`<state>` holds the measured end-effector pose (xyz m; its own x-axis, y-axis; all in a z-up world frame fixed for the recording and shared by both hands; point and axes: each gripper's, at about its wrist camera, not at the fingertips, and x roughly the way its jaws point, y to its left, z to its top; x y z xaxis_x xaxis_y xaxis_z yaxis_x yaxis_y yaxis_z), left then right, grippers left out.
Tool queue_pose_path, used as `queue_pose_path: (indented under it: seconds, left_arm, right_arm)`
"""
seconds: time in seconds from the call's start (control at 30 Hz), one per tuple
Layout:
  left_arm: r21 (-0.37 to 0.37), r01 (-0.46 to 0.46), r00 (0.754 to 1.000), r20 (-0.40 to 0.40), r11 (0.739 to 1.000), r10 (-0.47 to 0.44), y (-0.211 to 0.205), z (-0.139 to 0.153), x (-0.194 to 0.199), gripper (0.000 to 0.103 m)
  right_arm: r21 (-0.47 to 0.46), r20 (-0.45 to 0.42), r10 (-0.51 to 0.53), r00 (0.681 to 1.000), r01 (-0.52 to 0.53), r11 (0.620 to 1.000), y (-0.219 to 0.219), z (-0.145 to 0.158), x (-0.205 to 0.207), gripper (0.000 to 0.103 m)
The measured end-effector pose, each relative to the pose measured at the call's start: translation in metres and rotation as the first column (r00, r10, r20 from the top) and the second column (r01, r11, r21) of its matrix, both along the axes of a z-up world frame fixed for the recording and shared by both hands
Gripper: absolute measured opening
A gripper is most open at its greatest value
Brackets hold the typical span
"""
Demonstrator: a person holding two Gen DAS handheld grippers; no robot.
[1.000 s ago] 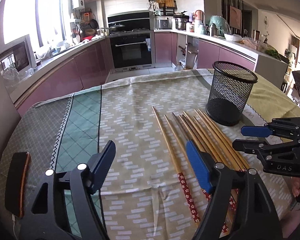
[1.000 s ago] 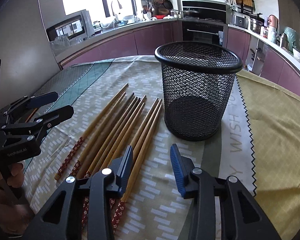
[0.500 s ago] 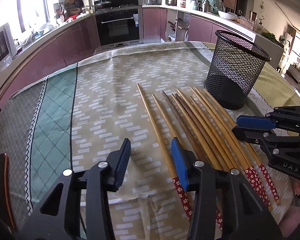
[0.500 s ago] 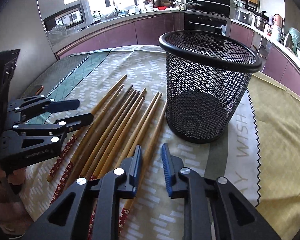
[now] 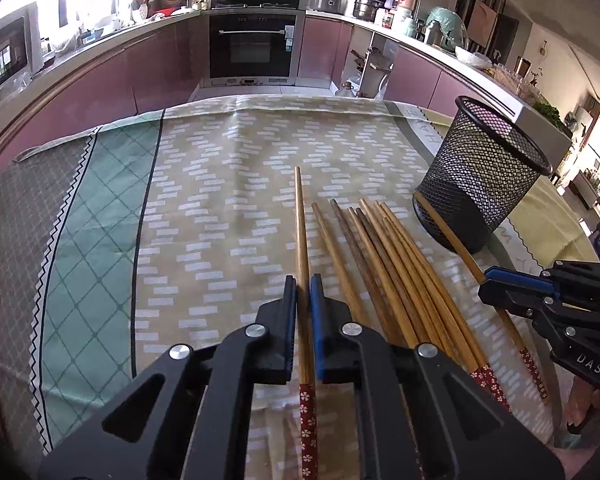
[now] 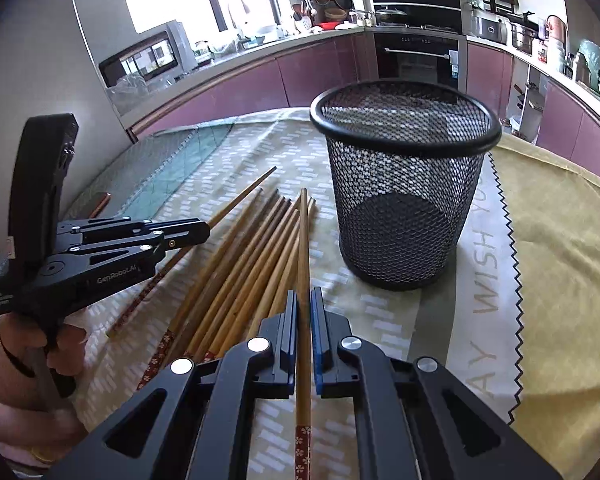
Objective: Organize utensils
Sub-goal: 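Lift the left gripper's chopstick upright over the mesh cup while the right gripper lifts its own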
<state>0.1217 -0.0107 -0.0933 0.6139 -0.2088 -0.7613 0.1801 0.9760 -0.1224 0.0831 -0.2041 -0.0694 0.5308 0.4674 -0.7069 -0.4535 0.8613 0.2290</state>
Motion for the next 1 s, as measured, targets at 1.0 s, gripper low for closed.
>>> queue_pose_path:
  seconds: [1.0]
  left_arm:
    - [-0.257,0.264,0.900,0.411,0.930,-0.142,-0.019,0.194,-0.024,0.007]
  right_arm:
    - [0.278,0.359,-0.071,0.931,-0.034,0.960,-0.077,0.157,0.013,0.006]
